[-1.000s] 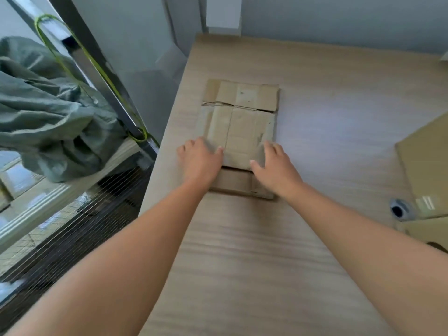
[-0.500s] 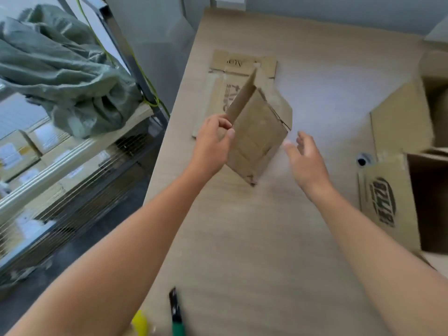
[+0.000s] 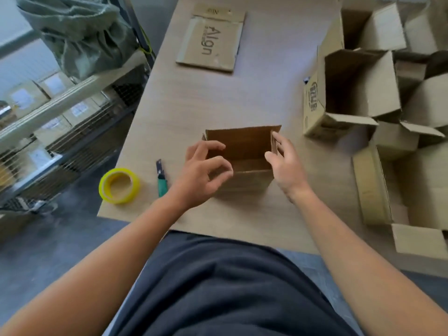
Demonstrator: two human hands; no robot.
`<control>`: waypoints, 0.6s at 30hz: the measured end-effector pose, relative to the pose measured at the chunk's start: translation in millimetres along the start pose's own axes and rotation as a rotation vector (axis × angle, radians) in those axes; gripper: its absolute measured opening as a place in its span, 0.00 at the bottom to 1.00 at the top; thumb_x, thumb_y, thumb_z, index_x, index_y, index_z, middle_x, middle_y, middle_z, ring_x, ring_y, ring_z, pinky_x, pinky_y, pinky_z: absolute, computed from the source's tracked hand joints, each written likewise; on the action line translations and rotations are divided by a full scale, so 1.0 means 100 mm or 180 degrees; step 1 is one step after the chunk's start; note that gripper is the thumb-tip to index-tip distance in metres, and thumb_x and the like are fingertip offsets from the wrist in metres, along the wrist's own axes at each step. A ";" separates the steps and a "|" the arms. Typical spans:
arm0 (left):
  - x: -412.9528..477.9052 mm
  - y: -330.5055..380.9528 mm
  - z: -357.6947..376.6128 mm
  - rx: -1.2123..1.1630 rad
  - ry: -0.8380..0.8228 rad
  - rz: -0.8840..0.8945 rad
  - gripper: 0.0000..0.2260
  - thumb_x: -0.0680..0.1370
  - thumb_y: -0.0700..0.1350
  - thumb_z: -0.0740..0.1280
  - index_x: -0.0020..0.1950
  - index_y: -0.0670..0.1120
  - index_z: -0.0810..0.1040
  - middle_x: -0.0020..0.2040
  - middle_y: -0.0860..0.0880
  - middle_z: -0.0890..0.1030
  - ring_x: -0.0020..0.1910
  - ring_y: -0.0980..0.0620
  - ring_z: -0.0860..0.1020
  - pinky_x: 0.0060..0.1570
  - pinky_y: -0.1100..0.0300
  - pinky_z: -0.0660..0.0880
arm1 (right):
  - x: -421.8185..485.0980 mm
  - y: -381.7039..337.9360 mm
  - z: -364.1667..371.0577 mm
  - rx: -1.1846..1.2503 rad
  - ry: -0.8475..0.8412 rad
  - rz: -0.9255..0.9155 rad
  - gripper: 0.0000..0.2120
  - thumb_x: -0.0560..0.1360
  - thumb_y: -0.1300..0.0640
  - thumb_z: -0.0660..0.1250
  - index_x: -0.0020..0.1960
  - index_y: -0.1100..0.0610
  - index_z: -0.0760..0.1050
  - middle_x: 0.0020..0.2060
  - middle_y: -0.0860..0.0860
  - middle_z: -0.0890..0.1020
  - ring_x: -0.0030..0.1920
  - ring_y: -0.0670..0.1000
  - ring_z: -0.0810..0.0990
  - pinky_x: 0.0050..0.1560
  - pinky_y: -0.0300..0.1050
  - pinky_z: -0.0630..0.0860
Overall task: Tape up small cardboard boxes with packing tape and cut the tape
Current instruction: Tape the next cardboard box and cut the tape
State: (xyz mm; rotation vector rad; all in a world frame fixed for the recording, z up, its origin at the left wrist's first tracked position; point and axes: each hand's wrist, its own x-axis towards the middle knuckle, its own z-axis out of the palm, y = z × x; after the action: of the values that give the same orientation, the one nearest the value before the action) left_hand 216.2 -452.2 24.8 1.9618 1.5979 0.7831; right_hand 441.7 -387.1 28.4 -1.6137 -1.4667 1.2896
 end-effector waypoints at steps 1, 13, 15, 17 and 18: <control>-0.12 0.04 0.09 -0.0217 0.0074 -0.0198 0.06 0.79 0.57 0.66 0.49 0.59 0.81 0.69 0.60 0.67 0.72 0.53 0.60 0.68 0.70 0.52 | -0.13 0.12 0.00 -0.0146 0.0014 -0.0138 0.25 0.78 0.52 0.63 0.76 0.47 0.67 0.70 0.42 0.69 0.70 0.38 0.66 0.76 0.44 0.63; -0.24 -0.01 0.29 -0.1424 0.0507 -0.0963 0.14 0.84 0.40 0.59 0.70 0.46 0.67 0.62 0.53 0.79 0.65 0.59 0.76 0.70 0.48 0.71 | -0.37 0.64 -0.37 -0.1556 -0.1165 -0.1154 0.38 0.73 0.34 0.69 0.79 0.48 0.64 0.81 0.47 0.56 0.80 0.49 0.53 0.78 0.54 0.51; -0.21 -0.04 0.25 -0.1155 0.0314 -0.0936 0.17 0.84 0.49 0.61 0.71 0.48 0.66 0.61 0.53 0.80 0.64 0.61 0.75 0.68 0.50 0.73 | -0.28 0.69 -0.39 -0.1507 -0.0976 -0.1559 0.28 0.75 0.49 0.75 0.72 0.53 0.74 0.76 0.53 0.68 0.76 0.55 0.65 0.77 0.63 0.60; -0.19 -0.06 0.24 -0.1134 0.0120 -0.0803 0.25 0.80 0.61 0.63 0.73 0.53 0.61 0.65 0.54 0.77 0.67 0.65 0.70 0.67 0.58 0.69 | -0.23 0.72 -0.34 -0.1245 -0.0487 -0.1694 0.15 0.75 0.52 0.74 0.61 0.52 0.82 0.65 0.50 0.79 0.65 0.55 0.76 0.65 0.64 0.72; -0.19 -0.08 0.26 -0.1145 0.0122 -0.0727 0.29 0.78 0.62 0.65 0.73 0.54 0.59 0.66 0.54 0.75 0.69 0.66 0.68 0.68 0.60 0.66 | -0.22 0.72 -0.30 -0.1053 -0.0318 -0.1542 0.13 0.75 0.47 0.73 0.58 0.49 0.82 0.59 0.46 0.82 0.61 0.54 0.76 0.62 0.62 0.74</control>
State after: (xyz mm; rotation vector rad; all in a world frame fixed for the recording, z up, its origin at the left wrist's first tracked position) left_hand 226.1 -469.4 -1.2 1.4924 1.5429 0.9428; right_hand 498.9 -418.0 -20.7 -1.2736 -2.0609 0.8942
